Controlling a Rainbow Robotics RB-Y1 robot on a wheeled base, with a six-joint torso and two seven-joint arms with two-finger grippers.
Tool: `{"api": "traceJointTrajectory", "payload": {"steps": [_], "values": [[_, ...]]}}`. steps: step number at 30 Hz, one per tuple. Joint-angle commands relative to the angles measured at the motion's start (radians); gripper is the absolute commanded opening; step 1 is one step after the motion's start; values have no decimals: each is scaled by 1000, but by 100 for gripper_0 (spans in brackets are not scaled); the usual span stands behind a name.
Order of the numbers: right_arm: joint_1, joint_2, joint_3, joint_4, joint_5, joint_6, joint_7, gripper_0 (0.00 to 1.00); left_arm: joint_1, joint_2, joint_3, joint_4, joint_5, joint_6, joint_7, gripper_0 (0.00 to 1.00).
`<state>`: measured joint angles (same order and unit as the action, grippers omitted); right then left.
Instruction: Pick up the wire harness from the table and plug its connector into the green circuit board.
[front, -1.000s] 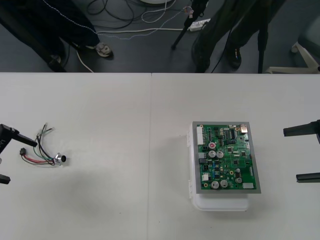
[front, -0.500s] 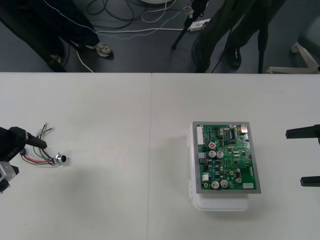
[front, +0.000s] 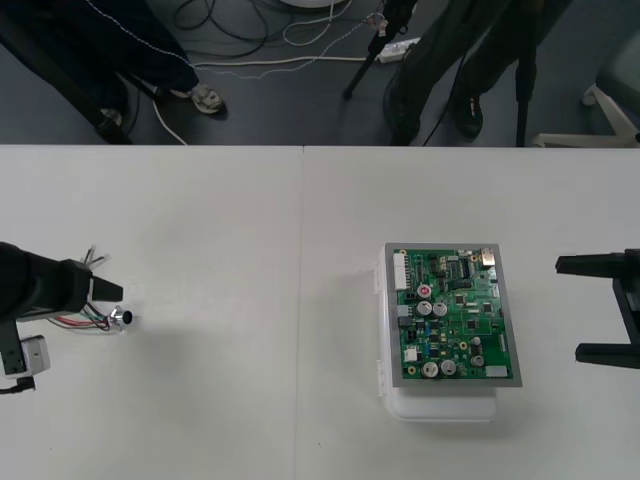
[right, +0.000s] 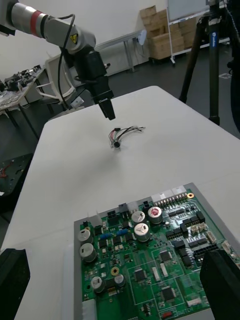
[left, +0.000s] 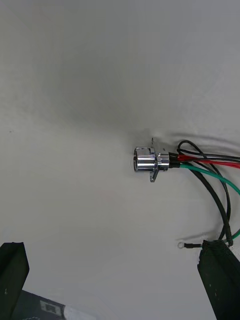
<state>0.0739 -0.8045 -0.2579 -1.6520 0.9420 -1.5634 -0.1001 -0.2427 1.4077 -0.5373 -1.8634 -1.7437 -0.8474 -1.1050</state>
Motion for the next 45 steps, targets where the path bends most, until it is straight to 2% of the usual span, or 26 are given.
{"api": "traceJointTrajectory", "payload": {"steps": [1,7,15,20,26,30,32,38,45], "values": [[-51,37,-1,41,-14,-7,68,100,-121,56,-127,-30,-74,142,-202,100],[-63,77,11,73,-16,-7,92,100,-216,73,-274,-39,-160,215,-342,100],[-94,71,103,80,-49,-7,195,100,-305,71,-411,-37,-231,231,-524,100],[-94,53,114,78,-49,-7,178,100,-363,65,-501,-30,-260,245,-616,100],[-85,41,120,78,-49,-7,109,100,-491,42,-681,7,-306,275,-722,100],[-80,30,126,78,-62,-7,114,100,-613,13,-820,43,-312,283,-785,100],[-71,13,152,67,-91,-7,119,100,-682,-6,-897,61,-315,292,-816,100],[-40,-28,200,6,-146,-7,123,100,-799,-52,-1052,125,-326,357,-892,100],[-31,-39,175,-25,-143,-7,102,100,-828,-92,-1130,199,-339,419,-1020,100]]}}
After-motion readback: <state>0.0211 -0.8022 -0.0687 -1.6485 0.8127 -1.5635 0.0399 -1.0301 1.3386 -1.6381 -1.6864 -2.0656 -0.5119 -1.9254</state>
